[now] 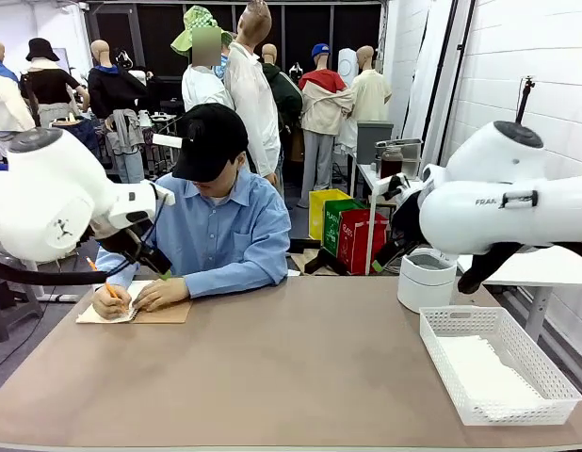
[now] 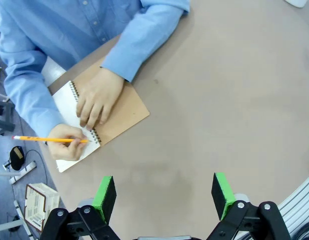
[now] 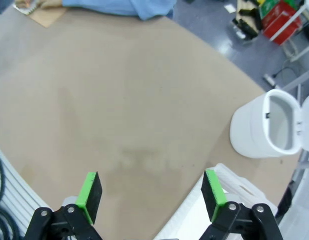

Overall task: Sort the paper based on its condition.
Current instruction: If a person hands you a paper, place it in the Organizing basket , and if it's crumpled, put it in the Trash can.

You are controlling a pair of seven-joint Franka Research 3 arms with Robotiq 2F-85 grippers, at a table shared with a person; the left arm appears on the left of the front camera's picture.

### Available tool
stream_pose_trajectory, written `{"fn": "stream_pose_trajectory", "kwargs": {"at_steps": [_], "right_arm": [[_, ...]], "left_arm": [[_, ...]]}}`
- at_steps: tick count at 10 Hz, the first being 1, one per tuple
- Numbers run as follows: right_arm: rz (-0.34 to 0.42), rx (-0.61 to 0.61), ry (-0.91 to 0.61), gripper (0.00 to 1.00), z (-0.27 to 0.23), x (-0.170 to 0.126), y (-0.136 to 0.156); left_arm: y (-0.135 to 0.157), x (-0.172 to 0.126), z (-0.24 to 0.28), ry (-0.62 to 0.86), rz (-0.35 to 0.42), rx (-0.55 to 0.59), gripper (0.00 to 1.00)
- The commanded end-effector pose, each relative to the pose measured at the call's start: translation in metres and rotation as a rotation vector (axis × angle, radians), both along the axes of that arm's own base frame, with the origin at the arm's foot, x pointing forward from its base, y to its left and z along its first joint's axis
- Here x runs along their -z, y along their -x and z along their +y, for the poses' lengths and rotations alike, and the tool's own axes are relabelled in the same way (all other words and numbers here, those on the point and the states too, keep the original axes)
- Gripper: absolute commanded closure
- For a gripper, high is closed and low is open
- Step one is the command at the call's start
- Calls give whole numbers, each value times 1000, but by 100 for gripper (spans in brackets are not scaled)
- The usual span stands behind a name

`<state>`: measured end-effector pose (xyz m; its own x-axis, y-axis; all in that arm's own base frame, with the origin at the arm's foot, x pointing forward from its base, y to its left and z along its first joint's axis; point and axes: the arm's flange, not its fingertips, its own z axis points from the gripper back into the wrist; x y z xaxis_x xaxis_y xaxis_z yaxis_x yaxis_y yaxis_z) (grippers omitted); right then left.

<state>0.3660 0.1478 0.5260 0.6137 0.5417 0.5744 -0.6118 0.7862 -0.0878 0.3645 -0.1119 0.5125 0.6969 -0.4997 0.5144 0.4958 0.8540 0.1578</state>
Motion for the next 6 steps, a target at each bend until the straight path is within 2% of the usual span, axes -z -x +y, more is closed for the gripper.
{"fn": "stream_pose_trajectory", "kwargs": {"at_steps": [1,6], "right_arm": [[-19,-36,-30,0,-8,-11,1],[-79,-38,-21,0,-6,-30,14]], "left_arm": [[2,-16,17,11,-29,14,0],[14,-31,31,27,-81,-15,0]]}}
